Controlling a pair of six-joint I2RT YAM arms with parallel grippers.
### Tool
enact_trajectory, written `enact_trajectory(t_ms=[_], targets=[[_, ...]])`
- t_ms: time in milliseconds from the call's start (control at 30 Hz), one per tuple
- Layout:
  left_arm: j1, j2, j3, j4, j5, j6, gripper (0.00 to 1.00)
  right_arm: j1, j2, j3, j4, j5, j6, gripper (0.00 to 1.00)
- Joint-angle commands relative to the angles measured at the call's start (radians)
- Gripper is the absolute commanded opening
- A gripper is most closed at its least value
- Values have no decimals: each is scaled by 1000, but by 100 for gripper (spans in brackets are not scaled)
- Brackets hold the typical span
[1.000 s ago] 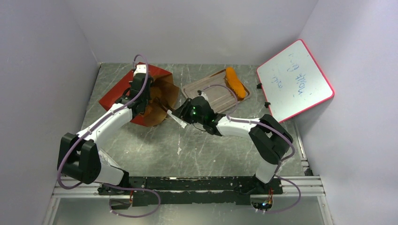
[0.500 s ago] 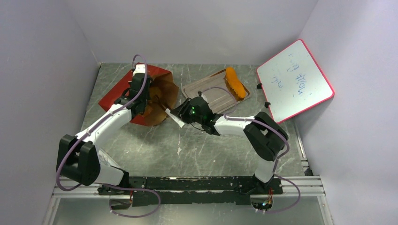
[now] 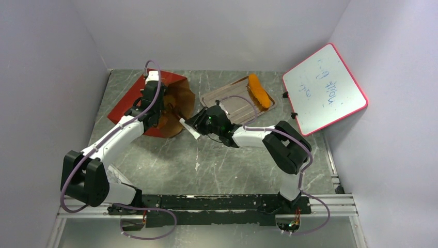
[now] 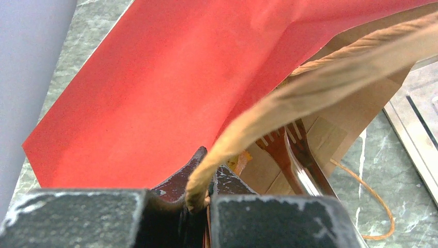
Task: Take the fake bread out of the paper bag
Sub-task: Take out the fake bread from the paper bag.
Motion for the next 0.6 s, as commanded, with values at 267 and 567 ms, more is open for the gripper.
enact_trajectory(t_ms=[267, 567], targets=[[-13, -71, -22, -19, 18, 8, 7, -13, 46, 37, 76, -22, 9, 41], [-16, -99, -36, -26, 78, 48, 7, -16, 95, 34, 182, -53, -7, 41]])
